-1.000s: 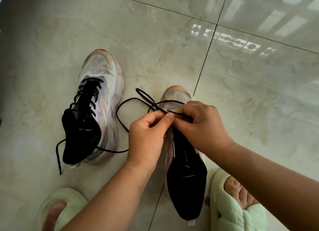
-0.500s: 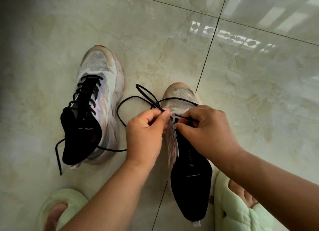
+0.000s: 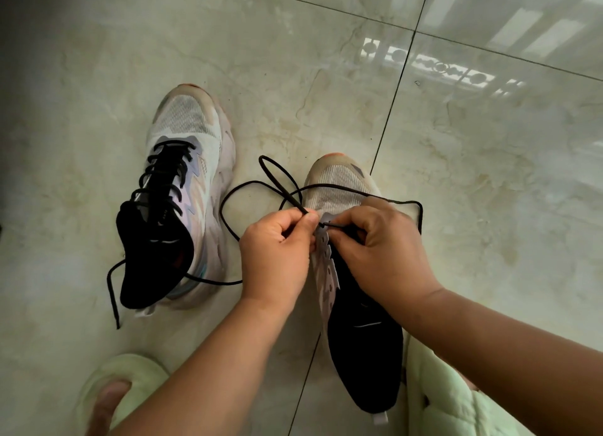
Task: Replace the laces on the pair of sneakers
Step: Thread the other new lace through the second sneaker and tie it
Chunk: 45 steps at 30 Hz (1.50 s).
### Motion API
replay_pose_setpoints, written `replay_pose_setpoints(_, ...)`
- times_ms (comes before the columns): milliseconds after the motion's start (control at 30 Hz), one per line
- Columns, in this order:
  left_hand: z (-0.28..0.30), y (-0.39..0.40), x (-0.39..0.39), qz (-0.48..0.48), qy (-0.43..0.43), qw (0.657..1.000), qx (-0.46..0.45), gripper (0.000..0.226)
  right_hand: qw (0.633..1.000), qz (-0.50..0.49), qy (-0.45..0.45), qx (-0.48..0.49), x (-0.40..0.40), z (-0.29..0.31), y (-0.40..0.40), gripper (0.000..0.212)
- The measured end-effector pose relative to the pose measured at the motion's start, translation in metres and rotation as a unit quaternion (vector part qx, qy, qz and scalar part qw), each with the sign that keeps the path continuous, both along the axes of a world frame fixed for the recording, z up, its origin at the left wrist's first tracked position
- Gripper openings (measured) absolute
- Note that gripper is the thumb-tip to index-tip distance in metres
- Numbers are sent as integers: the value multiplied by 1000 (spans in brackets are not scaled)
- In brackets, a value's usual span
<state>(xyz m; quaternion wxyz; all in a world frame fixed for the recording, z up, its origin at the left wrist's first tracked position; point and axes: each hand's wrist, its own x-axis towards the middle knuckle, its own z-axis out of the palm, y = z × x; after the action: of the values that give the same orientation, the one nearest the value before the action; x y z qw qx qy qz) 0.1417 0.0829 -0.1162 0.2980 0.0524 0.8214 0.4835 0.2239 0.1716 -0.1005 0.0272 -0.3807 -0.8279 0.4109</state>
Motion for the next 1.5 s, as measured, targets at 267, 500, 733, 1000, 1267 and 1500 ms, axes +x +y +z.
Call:
replay_pose_setpoints(267, 0, -1, -1, -5, -51, 998, 35, 21, 997, 8, -67, 33, -5, -2, -1, 17)
replay_pose_setpoints(500, 0, 0, -15, -125, 47, 991, -5, 19, 999, -13, -38, 17, -4, -3, -2, 13)
replay_pose_setpoints(733, 7, 9, -23, -236, 187, 951, -64, 22, 999, -8, -37, 33, -3, -6, -4, 11)
replay_pose_setpoints(1000, 6, 8, -23, -198, 87, 975, -54, 29, 998, 7, 28, 59, 1, -6, -3, 5)
replay_pose_setpoints(1267, 6, 7, -13, -140, 24, 990, -10, 20, 994, 25, 54, 97, 2, -5, -1, 13)
replay_pose_setpoints(1500, 7, 17, -5, 59, -180, 980, 55, 18, 997, -17, 36, 66, 8, -6, 3, 4)
